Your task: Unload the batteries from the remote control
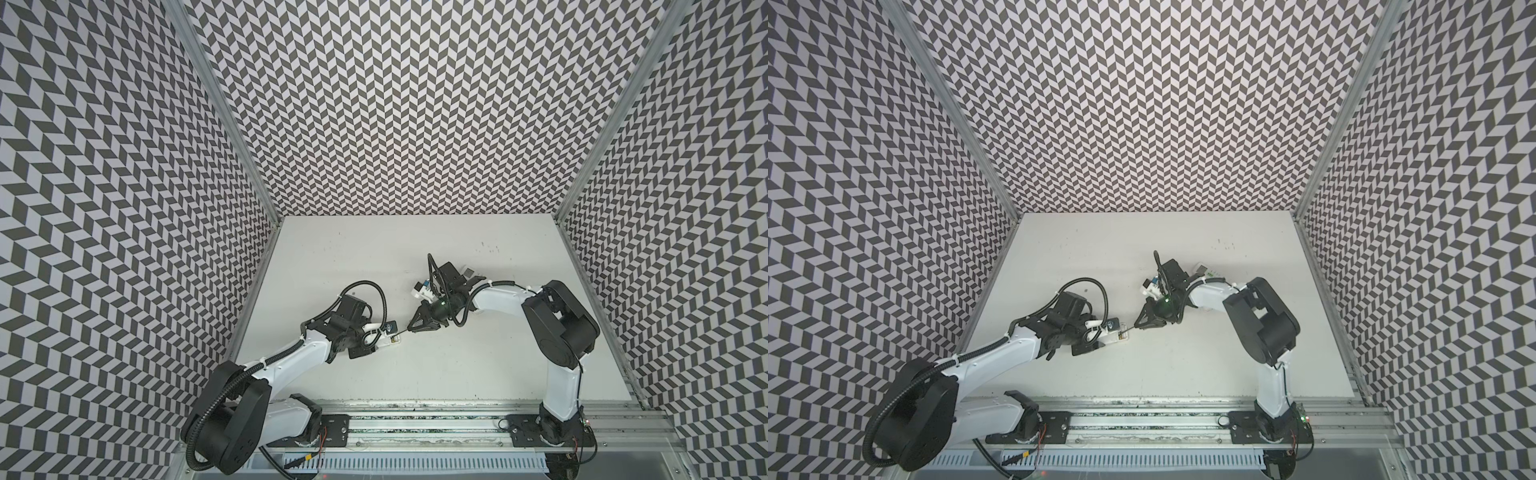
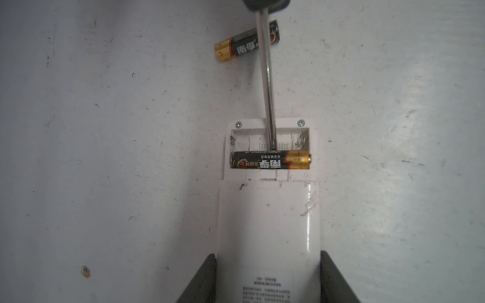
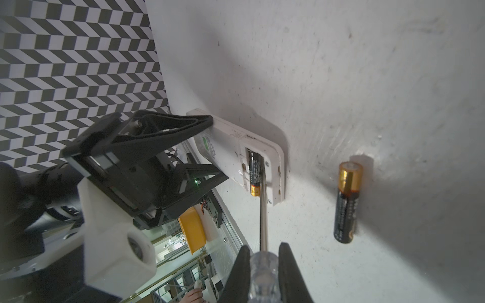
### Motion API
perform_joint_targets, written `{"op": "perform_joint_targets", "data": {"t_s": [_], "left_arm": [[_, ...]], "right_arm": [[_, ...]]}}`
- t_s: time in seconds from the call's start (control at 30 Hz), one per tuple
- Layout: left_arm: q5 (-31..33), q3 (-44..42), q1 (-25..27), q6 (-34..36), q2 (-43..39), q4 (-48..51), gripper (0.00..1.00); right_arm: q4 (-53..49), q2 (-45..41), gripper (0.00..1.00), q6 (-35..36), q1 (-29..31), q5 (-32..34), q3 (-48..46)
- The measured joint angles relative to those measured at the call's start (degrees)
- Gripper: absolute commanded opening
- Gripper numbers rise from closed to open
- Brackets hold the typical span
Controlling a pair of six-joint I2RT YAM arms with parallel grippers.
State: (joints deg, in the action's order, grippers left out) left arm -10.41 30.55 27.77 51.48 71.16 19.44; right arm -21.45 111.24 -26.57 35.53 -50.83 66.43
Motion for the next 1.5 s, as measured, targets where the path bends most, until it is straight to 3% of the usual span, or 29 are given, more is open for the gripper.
{"op": "perform_joint_targets", "data": {"t_s": [0.93, 1.07, 1.23, 1.5], "left_arm": [[-0.4, 0.0, 0.1, 0.0, 0.5, -0.6, 0.01], [-0.3, 0.0, 0.1, 0.0, 0.5, -0.6, 0.3], [-0.3, 0.0, 0.1, 0.0, 0.5, -0.9, 0.41], [-0.5, 0.2, 0.1, -0.4, 0.5, -1.3, 0.82]], "right_arm": [[9.3, 0.2, 0.0, -3.4, -2.2, -5.2, -4.7], [8.9, -0.6, 0.0, -2.5, -2.7, -5.1, -4.8], [7.2, -7.6, 0.0, 0.6, -4.1, -5.0, -6.8], [8.1, -15.7, 0.0, 1.8, -8.6, -5.0, -11.6]]}}
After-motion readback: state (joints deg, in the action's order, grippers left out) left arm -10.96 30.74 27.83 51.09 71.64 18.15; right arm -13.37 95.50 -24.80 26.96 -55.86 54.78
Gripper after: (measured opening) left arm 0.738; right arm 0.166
